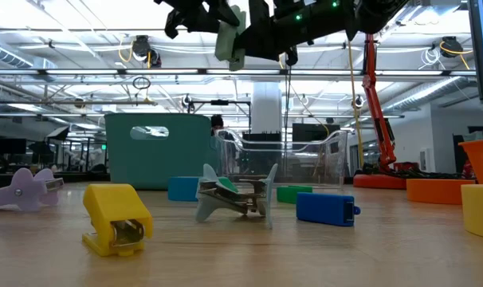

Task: Pick and place Stapler, Stapler remover, tape
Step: Put the green stapler into the blue bin

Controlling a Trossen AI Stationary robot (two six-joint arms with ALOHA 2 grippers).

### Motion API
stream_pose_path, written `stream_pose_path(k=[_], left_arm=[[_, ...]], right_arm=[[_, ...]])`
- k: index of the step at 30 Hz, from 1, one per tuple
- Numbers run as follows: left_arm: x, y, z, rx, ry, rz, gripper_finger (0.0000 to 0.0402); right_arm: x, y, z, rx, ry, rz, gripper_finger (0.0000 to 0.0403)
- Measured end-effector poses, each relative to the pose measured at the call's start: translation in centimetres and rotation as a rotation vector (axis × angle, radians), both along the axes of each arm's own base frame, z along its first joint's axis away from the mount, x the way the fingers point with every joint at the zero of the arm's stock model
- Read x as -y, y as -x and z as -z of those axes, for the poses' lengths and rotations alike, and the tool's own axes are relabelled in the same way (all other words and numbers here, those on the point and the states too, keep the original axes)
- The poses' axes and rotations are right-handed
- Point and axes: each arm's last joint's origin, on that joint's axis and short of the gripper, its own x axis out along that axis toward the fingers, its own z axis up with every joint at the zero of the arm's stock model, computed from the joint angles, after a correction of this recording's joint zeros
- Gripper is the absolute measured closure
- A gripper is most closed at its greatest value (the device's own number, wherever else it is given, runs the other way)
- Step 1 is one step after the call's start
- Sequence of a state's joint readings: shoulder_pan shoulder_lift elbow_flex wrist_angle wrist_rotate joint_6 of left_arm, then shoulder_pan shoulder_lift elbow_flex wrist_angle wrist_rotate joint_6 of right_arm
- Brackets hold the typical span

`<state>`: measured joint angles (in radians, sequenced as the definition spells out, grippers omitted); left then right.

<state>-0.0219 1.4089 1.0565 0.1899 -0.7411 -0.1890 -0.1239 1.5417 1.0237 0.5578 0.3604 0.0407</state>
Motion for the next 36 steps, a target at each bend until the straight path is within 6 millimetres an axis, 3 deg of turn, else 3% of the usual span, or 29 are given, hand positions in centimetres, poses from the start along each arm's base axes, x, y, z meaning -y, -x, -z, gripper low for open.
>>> stream_pose_path(k=[13, 20, 28, 36], left_arm=[[-2.3, 2.2, -0.1, -0.101, 0.008, -0.199, 0.0274], [-5.3, 3.3, 1.7, -0.11, 0.281, -0.21, 0.0274], [-8.6, 4.5, 3.6, -0.138, 0.557, -0.257, 0.0274], [-10.1, 4.8, 5.6, -0.167, 0.769, -0.29, 0.0274]], right_arm=[[0.7, 0.4, 0.3, -0.049, -0.052, -0.006, 0.0205], [0.3, 2.2, -0.2, -0.199, -0.064, -0.049, 0.0203], [-0.2, 5.6, -1.6, -0.378, -0.009, -0.067, 0.0204], [-0.9, 8.8, -3.9, -0.395, 0.053, -0.189, 0.0212]])
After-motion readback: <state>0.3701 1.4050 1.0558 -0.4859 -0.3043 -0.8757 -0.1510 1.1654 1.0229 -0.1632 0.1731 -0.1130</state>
